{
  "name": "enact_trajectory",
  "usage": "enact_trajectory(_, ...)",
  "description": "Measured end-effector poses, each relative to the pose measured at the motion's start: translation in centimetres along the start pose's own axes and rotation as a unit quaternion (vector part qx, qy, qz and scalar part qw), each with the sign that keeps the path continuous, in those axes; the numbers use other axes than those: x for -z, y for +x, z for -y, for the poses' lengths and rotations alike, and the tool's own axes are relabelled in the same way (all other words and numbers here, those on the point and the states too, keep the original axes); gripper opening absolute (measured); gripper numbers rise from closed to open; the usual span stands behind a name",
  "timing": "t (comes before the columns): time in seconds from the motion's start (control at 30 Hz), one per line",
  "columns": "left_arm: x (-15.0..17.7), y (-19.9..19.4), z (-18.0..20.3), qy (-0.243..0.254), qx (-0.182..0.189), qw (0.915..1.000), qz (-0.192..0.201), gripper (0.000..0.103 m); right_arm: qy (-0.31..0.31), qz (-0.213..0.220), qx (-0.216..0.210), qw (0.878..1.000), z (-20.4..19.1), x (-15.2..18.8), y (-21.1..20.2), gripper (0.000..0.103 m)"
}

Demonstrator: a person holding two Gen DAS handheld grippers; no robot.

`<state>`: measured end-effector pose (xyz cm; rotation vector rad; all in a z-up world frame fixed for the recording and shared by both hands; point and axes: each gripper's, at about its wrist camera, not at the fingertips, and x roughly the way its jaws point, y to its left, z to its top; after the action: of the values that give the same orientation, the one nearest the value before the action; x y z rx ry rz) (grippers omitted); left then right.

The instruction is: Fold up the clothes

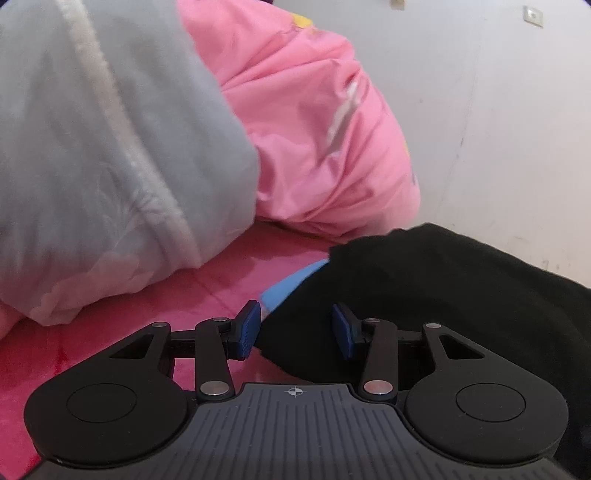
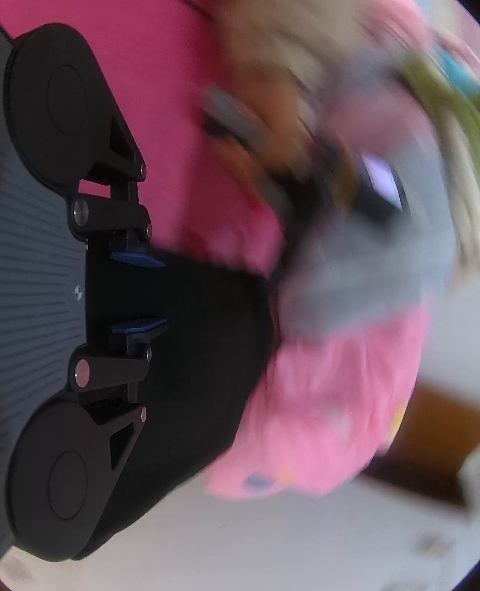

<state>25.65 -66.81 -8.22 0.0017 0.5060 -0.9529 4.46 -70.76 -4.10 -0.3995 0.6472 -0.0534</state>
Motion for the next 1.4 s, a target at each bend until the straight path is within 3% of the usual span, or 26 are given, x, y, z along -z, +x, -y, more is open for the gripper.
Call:
enact_trajectory(0.07, -0.1, -0.1, -0.3, -0.007, -0.005, 1.0000, 0.001, 0.042, -0.035, 0.012, 0.002, 0.999, -1.1, -0.9, -0.1, 0.031)
enact_trajectory(0.13, -0.3, -0.3, -0.4, -0.010, -0.012, 0.9999, 0.002, 0.042, -0.038, 0.034, 0.033, 0.998, -1.3, -2.3, 0.2, 0.031)
enact_trajectory(0.23, -0.5, -0.5, -0.6, -0.010, -0.027, 0.9996, -0.004, 0.042, -0.041, 0.031, 0.081, 0.995, -1.0, -3.4, 3.1, 0.031)
enact_trajectory(0.33, -0.8, -0.8, -1.2, -0.016, -0.030, 0.9994, -0.003, 0.042, -0.034, -0.001, 0.034, 0.999, -1.8, -3.1, 5.9, 0.025)
enact_trajectory(0.43, -0.9, -1.1, -1.4, -0.013, -0.032, 0.9994, 0.003, 0.042, -0.056, 0.014, -0.026, 0.998, -4.1, -2.9, 4.7, 0.021)
enact_trajectory(0.47, -1.0, -1.1, -1.4, -0.015, -0.034, 0.9993, 0.004, 0.042, -0.062, 0.024, -0.027, 0.997, -4.4, -3.1, 4.3, 0.021)
enact_trajectory(0.53, -0.9, -1.1, -1.4, -0.022, -0.036, 0.9991, 0.004, 0.042, -0.057, 0.033, 0.018, 0.998, -3.7, -3.7, 4.5, 0.021)
enact_trajectory(0.6, -0.8, -1.2, -1.1, -0.022, -0.031, 0.9993, 0.003, 0.042, -0.006, 0.024, 0.056, 0.998, -1.8, -3.9, 5.5, 0.023)
enact_trajectory(0.63, -0.9, -1.3, -0.9, -0.019, -0.025, 0.9995, 0.005, 0.042, 0.031, 0.006, 0.049, 0.998, -0.9, -3.8, 6.1, 0.023)
enact_trajectory(0.7, -1.1, -1.5, -0.4, -0.011, -0.016, 0.9998, 0.010, 0.042, 0.054, -0.003, -0.003, 0.999, -1.5, -3.3, 5.1, 0.023)
enact_trajectory(0.83, -1.2, -1.5, 0.8, 0.001, -0.003, 0.9999, 0.016, 0.048, 0.088, 0.050, -0.066, 0.993, -1.7, -2.5, -0.5, 0.021)
enact_trajectory(0.9, -1.0, -1.3, 1.4, -0.002, 0.003, 1.0000, 0.009, 0.049, 0.137, 0.072, -0.007, 0.988, 1.4, -1.7, -2.4, 0.022)
enact_trajectory(0.93, -0.8, -1.2, 1.8, -0.004, 0.006, 1.0000, 0.005, 0.050, 0.177, 0.078, 0.029, 0.981, 3.8, -1.1, -3.0, 0.022)
enact_trajectory(1.0, -0.5, -1.0, 2.5, 0.001, 0.007, 1.0000, -0.002, 0.050, 0.283, 0.086, 0.093, 0.951, 9.7, 0.9, -3.4, 0.023)
enact_trajectory(1.1, -0.2, -1.3, 3.0, 0.012, 0.002, 0.9999, 0.001, 0.053, 0.448, 0.060, 0.137, 0.881, 16.2, 6.9, -3.6, 0.023)
enact_trajectory(1.2, -0.5, -1.8, 2.8, 0.019, -0.001, 0.9998, 0.011, 0.054, 0.566, 0.080, 0.115, 0.813, 17.6, 13.5, -5.7, 0.024)
enact_trajectory(1.23, -0.7, -2.0, 2.7, 0.024, -0.002, 0.9996, 0.017, 0.054, 0.584, 0.084, 0.125, 0.798, 17.4, 14.9, -6.6, 0.025)
enact_trajectory(1.33, -1.2, -2.4, 3.0, 0.026, -0.007, 0.9990, 0.036, 0.055, 0.598, 0.112, 0.127, 0.783, 17.0, 15.7, -9.0, 0.025)
enact_trajectory(1.4, -1.5, -2.4, 3.1, 0.014, -0.012, 0.9991, 0.037, 0.057, 0.583, 0.132, 0.104, 0.795, 16.5, 13.9, -9.6, 0.025)
